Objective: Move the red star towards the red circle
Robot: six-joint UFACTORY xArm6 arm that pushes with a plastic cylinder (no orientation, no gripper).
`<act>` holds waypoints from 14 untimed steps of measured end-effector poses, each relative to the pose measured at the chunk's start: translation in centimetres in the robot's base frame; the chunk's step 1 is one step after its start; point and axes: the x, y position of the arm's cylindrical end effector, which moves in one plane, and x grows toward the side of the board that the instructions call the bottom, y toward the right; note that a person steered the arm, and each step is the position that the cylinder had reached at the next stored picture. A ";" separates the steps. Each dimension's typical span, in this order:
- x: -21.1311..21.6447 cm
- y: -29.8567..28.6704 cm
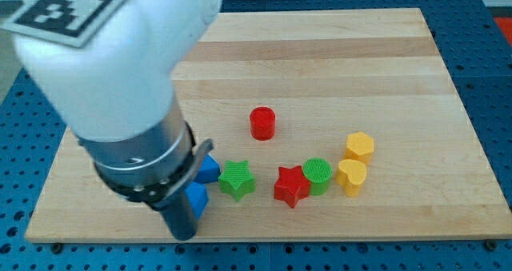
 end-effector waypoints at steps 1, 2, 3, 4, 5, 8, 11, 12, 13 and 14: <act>0.0 4.9; 0.0 11.2; -0.1 11.2; -1.4 11.6; -3.6 12.8; -4.8 10.9; -6.8 12.9; -6.8 15.2; -7.8 16.8; -9.6 16.8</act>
